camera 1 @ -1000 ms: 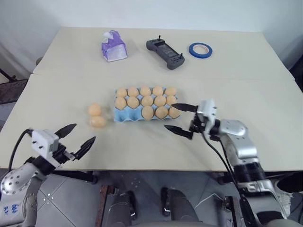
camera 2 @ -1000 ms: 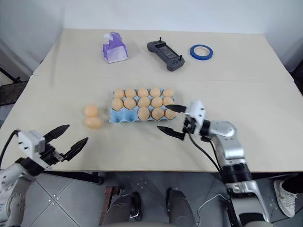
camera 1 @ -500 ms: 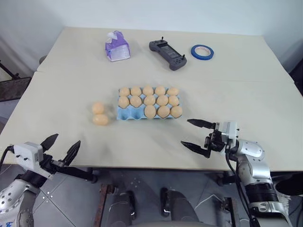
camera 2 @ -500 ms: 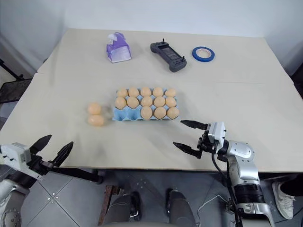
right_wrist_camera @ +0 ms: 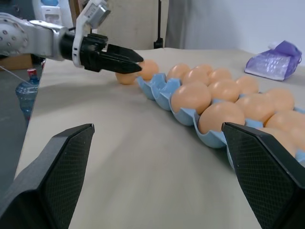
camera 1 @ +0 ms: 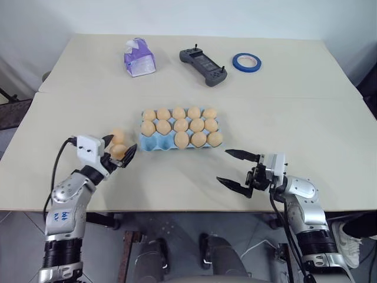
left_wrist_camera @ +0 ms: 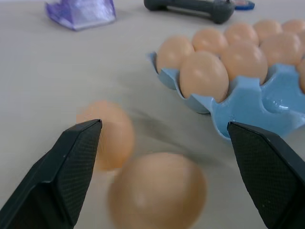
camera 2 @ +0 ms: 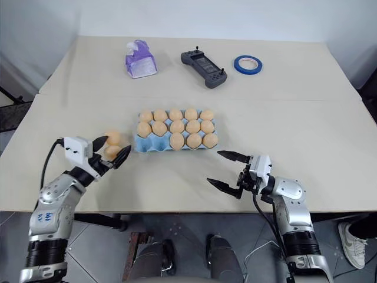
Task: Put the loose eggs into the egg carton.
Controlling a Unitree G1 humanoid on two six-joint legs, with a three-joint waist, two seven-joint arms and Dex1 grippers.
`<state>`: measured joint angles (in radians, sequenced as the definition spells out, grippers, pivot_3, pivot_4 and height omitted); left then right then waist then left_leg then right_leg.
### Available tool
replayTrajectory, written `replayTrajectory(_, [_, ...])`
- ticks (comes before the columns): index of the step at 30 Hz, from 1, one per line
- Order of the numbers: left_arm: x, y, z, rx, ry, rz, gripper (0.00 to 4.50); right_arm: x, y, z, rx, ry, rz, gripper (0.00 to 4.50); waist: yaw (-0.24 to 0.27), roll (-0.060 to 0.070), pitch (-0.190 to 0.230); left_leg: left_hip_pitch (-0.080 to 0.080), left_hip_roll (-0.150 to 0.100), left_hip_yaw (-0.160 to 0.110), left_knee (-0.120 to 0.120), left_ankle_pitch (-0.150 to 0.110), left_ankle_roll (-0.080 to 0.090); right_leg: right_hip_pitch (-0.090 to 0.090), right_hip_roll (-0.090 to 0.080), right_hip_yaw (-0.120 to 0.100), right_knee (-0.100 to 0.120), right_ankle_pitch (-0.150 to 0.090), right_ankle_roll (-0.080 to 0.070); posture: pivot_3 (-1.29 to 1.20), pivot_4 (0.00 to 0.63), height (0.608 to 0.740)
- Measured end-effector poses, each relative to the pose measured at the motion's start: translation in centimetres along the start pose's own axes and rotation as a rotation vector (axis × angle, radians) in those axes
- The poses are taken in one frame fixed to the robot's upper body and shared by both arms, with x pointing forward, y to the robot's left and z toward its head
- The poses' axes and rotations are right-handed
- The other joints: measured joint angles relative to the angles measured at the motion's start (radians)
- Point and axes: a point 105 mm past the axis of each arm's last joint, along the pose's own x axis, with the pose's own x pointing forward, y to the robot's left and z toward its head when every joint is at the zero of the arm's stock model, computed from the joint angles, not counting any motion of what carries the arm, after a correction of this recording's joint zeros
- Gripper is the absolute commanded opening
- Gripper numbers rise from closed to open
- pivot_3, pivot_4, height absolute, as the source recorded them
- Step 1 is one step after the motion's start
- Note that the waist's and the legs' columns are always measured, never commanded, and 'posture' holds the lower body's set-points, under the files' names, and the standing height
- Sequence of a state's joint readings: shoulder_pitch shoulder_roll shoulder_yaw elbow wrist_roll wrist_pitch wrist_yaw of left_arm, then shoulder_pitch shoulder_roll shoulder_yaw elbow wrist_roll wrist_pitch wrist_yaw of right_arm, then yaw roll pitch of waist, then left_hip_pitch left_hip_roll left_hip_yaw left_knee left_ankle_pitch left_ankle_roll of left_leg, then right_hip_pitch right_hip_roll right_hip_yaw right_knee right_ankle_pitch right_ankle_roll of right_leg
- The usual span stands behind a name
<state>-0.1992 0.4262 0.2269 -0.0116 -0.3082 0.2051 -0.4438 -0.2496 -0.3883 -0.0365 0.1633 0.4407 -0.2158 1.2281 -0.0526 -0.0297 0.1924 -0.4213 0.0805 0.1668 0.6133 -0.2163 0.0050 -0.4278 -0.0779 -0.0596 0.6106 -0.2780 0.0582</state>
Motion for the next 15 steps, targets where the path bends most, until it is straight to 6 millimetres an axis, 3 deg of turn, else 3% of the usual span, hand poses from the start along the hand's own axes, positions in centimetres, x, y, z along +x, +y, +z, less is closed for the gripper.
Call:
replayTrajectory(5, [0.4, 0.0, -0.5, 0.003, 0.012, 0.019, 4.5, 0.2, -0.1, 0.2, -0.003, -0.003, -0.011, 4.49, 0.0, 0.0, 0.0, 0.001, 0.0, 0.0, 0.001, 0.001, 0.0, 0.0, 0.0, 0.001, 0.001, 0.003, -0.002, 0.0, 0.15, 0.74])
replayTrajectory(15, [-1.3, 0.1, -2.5, -0.024, 0.081, 0.059, 4.5, 0.3, -0.2, 0.2, 0.006, -0.006, -0.036, 4.49, 0.0, 0.0, 0.0, 0.0, 0.0, 0.0, 0.001, 0.001, 0.0, -0.001, 0.0, 0.006, 0.001, 0.002, -0.005, 0.0, 0.15, 0.74])
